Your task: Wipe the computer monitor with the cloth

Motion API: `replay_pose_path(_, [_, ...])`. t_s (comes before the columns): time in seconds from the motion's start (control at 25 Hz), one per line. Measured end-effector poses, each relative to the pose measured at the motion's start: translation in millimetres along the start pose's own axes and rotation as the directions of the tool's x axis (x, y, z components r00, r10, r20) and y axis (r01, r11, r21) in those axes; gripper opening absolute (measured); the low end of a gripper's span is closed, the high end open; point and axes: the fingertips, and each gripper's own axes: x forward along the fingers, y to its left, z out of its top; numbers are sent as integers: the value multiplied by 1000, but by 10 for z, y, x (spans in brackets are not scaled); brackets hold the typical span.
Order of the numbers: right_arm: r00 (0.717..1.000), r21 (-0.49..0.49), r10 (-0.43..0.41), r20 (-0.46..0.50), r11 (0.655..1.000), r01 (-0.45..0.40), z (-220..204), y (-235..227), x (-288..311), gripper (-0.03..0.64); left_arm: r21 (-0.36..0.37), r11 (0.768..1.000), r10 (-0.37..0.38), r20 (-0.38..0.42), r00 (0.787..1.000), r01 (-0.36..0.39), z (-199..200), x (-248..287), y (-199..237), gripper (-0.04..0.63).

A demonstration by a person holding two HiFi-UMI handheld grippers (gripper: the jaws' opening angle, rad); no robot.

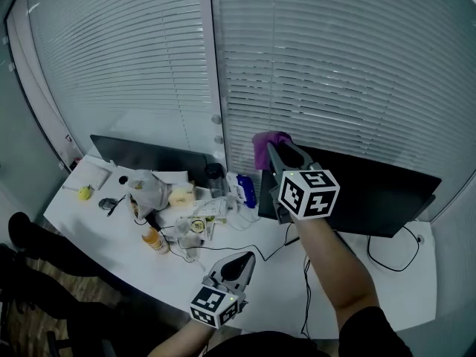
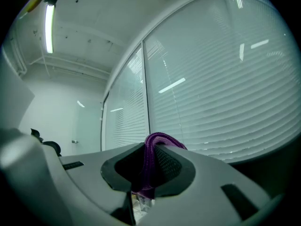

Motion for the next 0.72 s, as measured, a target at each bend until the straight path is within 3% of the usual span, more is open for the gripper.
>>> replay_pose_path(0.4, [992, -128, -122, -40, 985, 116, -18, -285, -10, 75, 5, 1000, -10, 11, 1000, 10, 72, -61, -57, 5])
replay_pose_path(0.72, [974, -334, -214, -79, 926, 177, -99, -356, 19, 75, 5, 1000, -18, -1, 1000, 19, 28, -85, -44, 5])
